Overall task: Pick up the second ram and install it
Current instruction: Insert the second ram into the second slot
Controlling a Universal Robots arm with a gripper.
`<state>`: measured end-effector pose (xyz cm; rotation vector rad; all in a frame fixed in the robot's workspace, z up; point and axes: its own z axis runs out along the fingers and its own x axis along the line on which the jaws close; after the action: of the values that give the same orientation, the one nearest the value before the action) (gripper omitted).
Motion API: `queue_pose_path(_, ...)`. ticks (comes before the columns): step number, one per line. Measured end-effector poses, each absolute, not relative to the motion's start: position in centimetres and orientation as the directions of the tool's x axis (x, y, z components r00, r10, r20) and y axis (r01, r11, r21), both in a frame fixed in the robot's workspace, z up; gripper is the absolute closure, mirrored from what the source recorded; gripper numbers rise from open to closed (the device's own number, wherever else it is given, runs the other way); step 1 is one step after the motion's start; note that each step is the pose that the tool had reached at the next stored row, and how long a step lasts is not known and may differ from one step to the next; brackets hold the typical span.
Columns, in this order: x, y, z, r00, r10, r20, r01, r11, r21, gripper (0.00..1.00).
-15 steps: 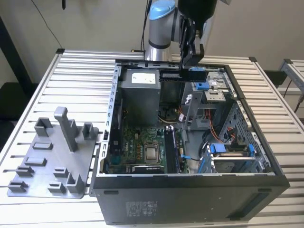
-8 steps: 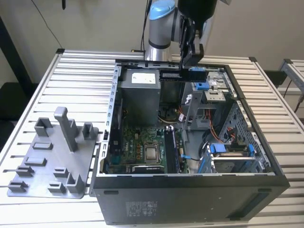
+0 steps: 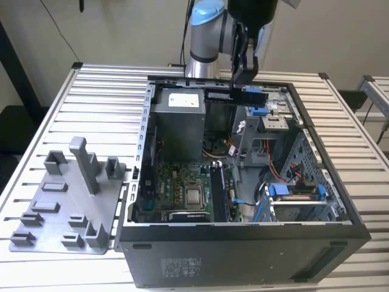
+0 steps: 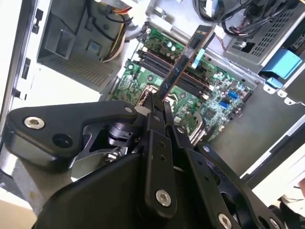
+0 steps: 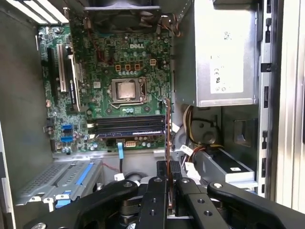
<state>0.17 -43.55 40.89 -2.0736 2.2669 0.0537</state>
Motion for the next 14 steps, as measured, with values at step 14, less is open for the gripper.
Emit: queue_pose_path(14, 0.17, -43.55, 40.83, -0.244, -0.967, -0.074, -0.969, 0.246, -0.021, 0.86)
